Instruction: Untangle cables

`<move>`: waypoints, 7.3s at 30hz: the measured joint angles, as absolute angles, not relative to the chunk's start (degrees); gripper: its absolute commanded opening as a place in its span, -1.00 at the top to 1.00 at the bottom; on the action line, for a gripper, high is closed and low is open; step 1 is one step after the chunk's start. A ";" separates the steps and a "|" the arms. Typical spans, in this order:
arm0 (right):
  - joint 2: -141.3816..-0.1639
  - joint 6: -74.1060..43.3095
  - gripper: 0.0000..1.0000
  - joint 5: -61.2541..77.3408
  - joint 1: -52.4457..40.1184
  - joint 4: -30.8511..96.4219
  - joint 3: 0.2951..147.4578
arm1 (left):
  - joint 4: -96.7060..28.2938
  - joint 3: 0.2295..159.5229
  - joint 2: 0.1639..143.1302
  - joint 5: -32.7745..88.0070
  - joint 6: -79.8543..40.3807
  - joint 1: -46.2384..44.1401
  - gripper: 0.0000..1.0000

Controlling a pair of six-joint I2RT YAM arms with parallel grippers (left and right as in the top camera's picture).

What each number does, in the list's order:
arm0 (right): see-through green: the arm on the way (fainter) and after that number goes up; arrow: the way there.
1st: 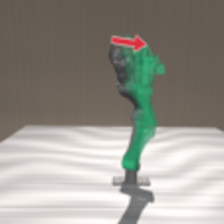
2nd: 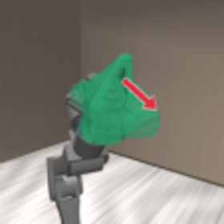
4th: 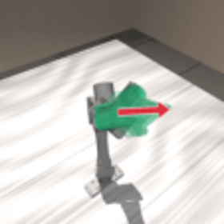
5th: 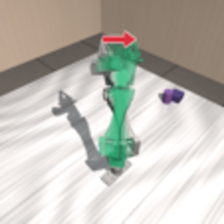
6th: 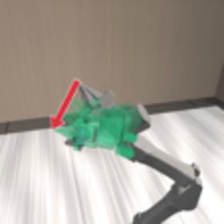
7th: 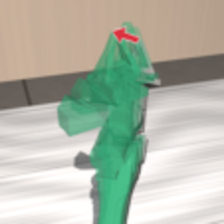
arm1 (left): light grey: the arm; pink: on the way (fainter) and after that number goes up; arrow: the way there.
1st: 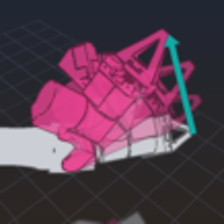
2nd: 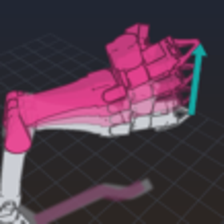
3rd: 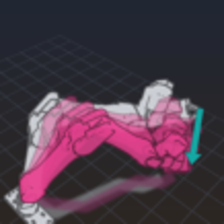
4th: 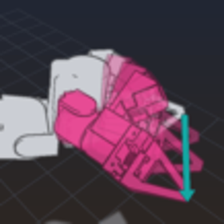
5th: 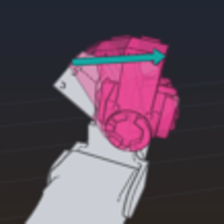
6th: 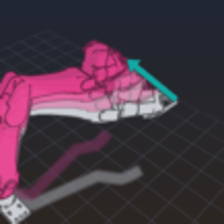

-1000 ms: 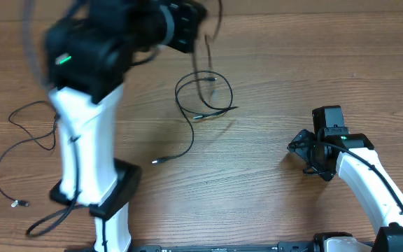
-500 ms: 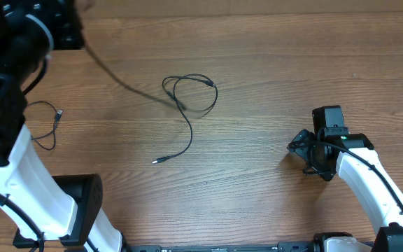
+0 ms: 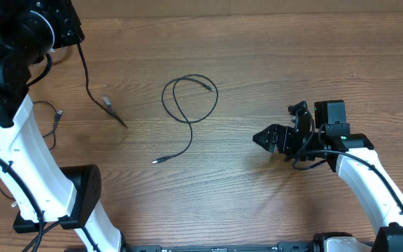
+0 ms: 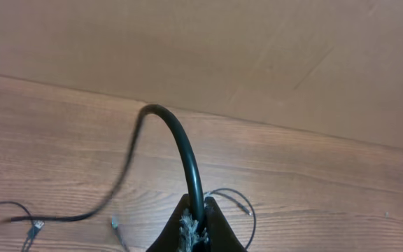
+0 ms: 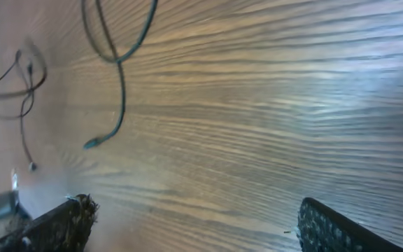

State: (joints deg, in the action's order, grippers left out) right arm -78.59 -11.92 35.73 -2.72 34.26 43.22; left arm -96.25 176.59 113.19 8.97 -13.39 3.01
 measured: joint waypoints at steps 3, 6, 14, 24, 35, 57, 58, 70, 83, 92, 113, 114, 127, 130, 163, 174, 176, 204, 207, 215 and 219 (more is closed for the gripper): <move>-78.59 -10.44 -0.83 35.53 -2.72 35.86 43.22 | -96.29 176.57 113.27 8.60 -13.32 2.98 0.91; -78.59 -9.89 -0.83 34.50 -2.72 37.12 43.22 | -96.29 176.59 113.27 5.80 -13.15 3.01 0.92; -78.59 -9.13 -0.83 29.78 -2.70 39.75 43.22 | -96.71 176.57 113.27 -4.64 -14.06 9.61 0.92; -78.59 -8.95 -0.83 28.05 -2.70 39.66 43.22 | -96.71 169.21 113.27 -7.18 -17.04 25.69 0.92; -78.59 -8.97 -0.83 28.01 -2.70 39.62 43.22 | -95.48 138.19 113.36 -7.35 -19.84 33.34 0.92; -78.59 -8.95 -0.83 27.64 -2.70 39.66 43.22 | -84.99 112.62 113.60 -2.31 -22.57 38.24 -0.99; -78.59 -8.95 -0.83 27.64 -2.70 39.66 43.22 | -84.99 112.62 113.60 -1.85 -22.57 38.24 -0.99; -78.59 -8.95 -0.83 27.64 -2.70 39.00 43.22 | -83.92 112.62 113.60 7.33 -20.80 37.95 -1.00; -78.59 -8.95 -0.83 27.66 -2.70 38.72 43.22 | -82.41 112.62 113.60 15.09 -13.54 23.14 -1.00; -78.59 -8.97 -0.83 27.64 -2.70 38.63 43.22 | -79.83 112.62 113.60 16.19 -5.89 2.37 -0.86; -78.59 -8.95 -0.84 27.64 -2.70 38.46 43.22 | -69.95 109.38 113.60 3.73 -23.42 -20.05 -0.99; -78.59 -8.97 -0.84 27.62 -2.70 38.33 43.22 | -69.43 108.95 113.60 4.58 -25.39 -20.05 -0.99; -78.59 -8.95 -0.84 27.66 -2.70 38.02 43.22 | -60.55 97.97 113.60 4.05 -43.48 -20.01 -1.00; -78.59 -8.97 -0.84 27.66 -2.70 38.00 43.22 | -56.16 94.65 113.60 3.01 -45.30 -20.01 -1.00; -78.59 -8.97 -0.84 27.64 -2.70 37.95 43.22 | -41.23 77.58 113.60 -3.97 -47.07 -21.69 -0.88; -78.59 -8.97 -0.83 27.66 -2.70 37.95 43.22 | -40.42 77.58 113.60 -5.43 -47.11 -22.90 -0.85; -78.59 -8.97 -0.84 27.64 -2.70 37.95 43.22 | -40.38 77.58 113.60 -5.45 -47.42 -22.90 -0.84; -78.59 -8.93 -0.84 27.62 -2.72 37.93 43.22 | -39.48 77.47 113.60 -8.40 -47.70 -24.77 -0.84; -78.59 -8.95 -0.84 27.64 -2.70 37.95 43.22 | -39.38 77.47 113.60 -8.86 -47.70 -24.77 -0.84; -78.59 -8.95 -0.84 27.66 -2.72 37.95 43.22 | -39.38 77.47 113.60 -9.52 -47.70 -24.77 -0.87; -78.59 -8.95 -0.84 27.64 -2.72 37.98 43.22 | -39.35 77.47 114.26 -9.69 -47.70 -24.77 -0.90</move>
State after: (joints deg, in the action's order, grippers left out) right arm -78.59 -8.95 27.64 -2.72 37.98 43.22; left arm -39.35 77.47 114.26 -9.69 -47.70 -24.77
